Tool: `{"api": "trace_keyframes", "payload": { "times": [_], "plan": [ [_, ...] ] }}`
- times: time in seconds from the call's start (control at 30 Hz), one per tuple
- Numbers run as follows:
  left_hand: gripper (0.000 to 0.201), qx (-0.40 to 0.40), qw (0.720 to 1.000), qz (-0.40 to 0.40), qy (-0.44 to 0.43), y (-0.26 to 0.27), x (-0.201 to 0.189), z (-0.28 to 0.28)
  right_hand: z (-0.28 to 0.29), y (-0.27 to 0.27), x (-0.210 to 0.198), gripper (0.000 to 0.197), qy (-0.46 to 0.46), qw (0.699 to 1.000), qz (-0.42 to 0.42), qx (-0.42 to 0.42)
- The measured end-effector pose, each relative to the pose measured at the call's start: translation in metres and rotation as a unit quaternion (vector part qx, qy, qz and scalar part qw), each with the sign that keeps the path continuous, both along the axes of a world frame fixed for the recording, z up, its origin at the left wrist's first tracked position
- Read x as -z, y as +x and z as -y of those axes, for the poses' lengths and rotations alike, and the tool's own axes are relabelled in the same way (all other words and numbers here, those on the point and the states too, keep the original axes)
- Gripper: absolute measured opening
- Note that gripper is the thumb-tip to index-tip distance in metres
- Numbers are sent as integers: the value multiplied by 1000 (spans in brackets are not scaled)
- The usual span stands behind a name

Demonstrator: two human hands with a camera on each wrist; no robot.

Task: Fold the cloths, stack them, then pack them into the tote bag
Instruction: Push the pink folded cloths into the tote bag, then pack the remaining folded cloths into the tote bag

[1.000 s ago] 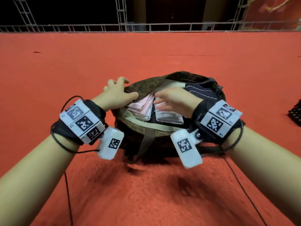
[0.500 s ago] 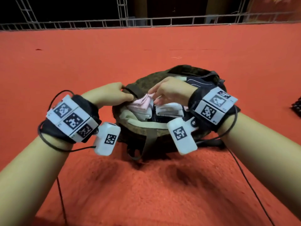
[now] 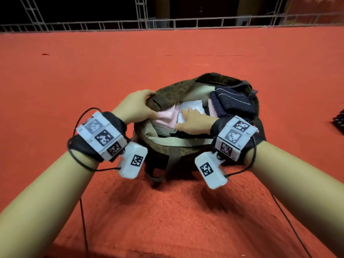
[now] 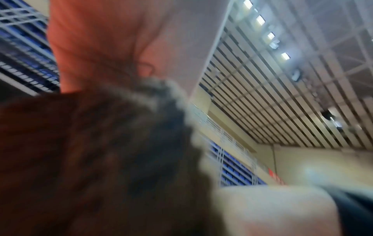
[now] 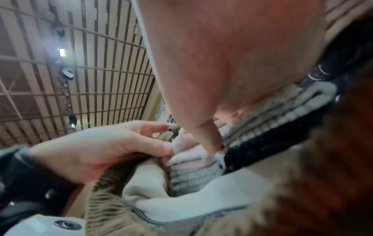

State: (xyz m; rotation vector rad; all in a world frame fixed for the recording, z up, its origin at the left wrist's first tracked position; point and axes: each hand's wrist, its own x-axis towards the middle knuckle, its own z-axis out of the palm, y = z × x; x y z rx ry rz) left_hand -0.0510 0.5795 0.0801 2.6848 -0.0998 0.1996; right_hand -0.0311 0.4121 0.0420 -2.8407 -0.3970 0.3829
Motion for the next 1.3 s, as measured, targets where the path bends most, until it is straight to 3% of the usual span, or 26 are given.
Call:
{"api": "trace_keyframes", "payload": {
  "times": [0.1,0.13,0.2,0.27,0.37,0.5,0.63,0.83,0.97,1.17,1.3],
  "plan": [
    [52,-26,993,6,-116,8,-9,-13,2,-1,-13,27,124,991,40,25],
    [46,-35,988,14,-149,12,-11,-16,-1,-3,-17,25,163,985,43,30],
    [28,-50,976,24,-208,17,-14,-19,-12,-9,-22,42,204,978,37,22],
    [11,-65,970,29,-234,22,-16,-18,-24,-11,-22,62,170,985,19,-7],
    [6,-83,967,17,-241,29,-17,-21,-30,-7,-14,49,85,995,-3,-43],
    [13,-91,973,2,-213,33,-15,-26,-22,-5,-12,38,67,996,-9,-53],
    [22,-90,984,-27,-153,28,-16,-25,-13,-7,-18,50,67,995,-37,-70],
    [48,-122,992,16,-12,17,-37,-9,21,-15,-36,40,212,975,19,-59],
    [26,-27,996,76,-47,4,-48,33,60,-20,-49,26,334,942,34,0],
    [18,104,990,60,-72,-2,-57,121,133,-27,-61,33,496,863,27,93],
    [20,164,982,35,-88,2,-58,189,193,-35,-58,32,446,884,48,128]
  ]
}}
